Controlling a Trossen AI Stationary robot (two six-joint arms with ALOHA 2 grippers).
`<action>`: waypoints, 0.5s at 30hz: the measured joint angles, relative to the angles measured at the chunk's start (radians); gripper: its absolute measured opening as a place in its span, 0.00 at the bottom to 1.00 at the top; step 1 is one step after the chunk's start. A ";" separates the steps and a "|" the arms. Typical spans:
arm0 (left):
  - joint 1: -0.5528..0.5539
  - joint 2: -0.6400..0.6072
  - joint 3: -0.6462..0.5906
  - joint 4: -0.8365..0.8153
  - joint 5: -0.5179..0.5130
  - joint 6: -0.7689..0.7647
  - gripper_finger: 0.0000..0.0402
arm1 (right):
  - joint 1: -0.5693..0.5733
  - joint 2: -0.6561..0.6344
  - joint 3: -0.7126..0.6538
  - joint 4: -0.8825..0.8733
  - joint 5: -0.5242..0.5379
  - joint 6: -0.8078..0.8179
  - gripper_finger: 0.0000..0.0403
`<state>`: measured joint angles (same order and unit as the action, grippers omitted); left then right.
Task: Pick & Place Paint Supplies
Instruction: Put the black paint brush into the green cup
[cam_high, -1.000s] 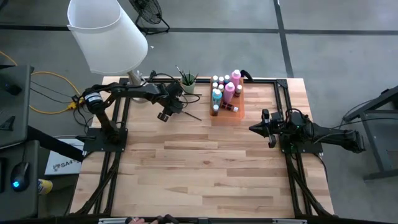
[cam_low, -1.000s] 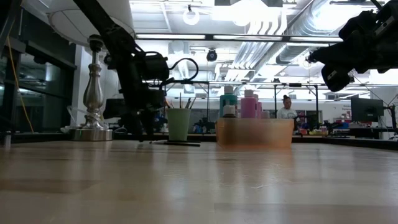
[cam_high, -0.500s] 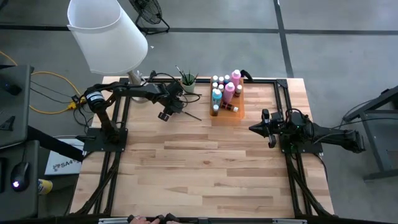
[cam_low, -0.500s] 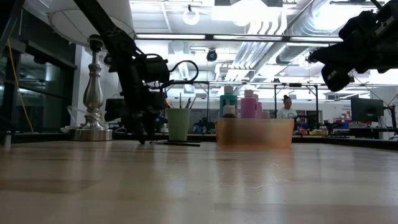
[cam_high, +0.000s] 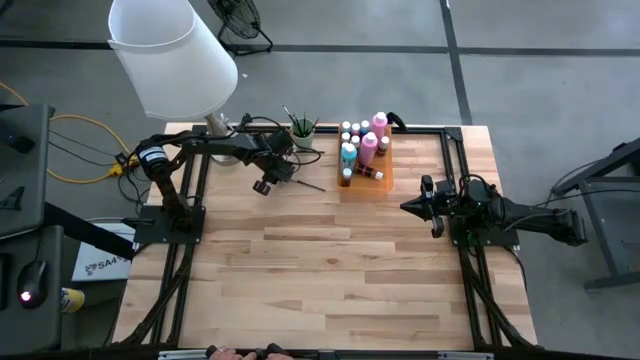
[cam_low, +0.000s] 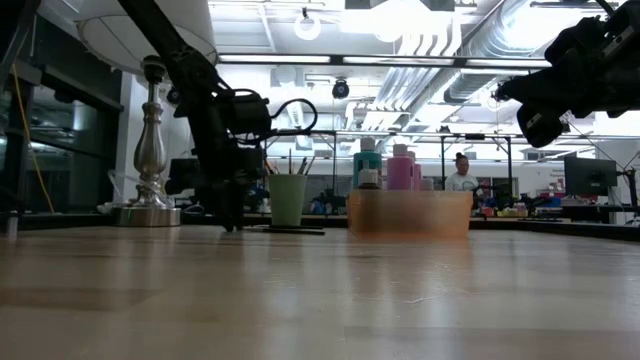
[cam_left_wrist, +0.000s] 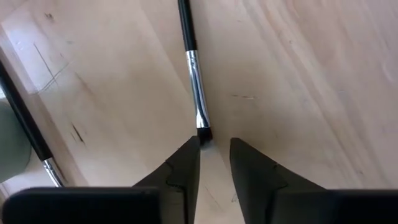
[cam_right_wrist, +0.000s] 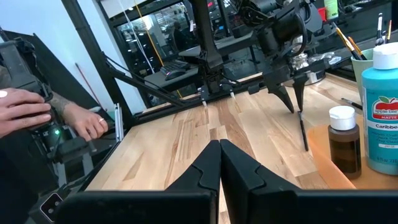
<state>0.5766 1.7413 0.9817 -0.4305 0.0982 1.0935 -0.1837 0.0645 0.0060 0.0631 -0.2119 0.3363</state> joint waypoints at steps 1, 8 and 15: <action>0.000 0.000 0.000 0.000 0.000 0.000 0.20 | 0.000 0.000 0.000 0.000 0.000 0.000 0.01; 0.000 0.002 0.000 -0.014 0.001 -0.002 0.19 | 0.000 0.000 0.000 0.000 0.000 0.000 0.01; 0.000 0.003 0.001 -0.027 0.039 -0.124 0.19 | 0.000 0.000 0.000 0.000 0.000 0.000 0.01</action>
<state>0.5766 1.7443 0.9825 -0.4577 0.1369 0.9698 -0.1833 0.0646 0.0063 0.0631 -0.2119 0.3359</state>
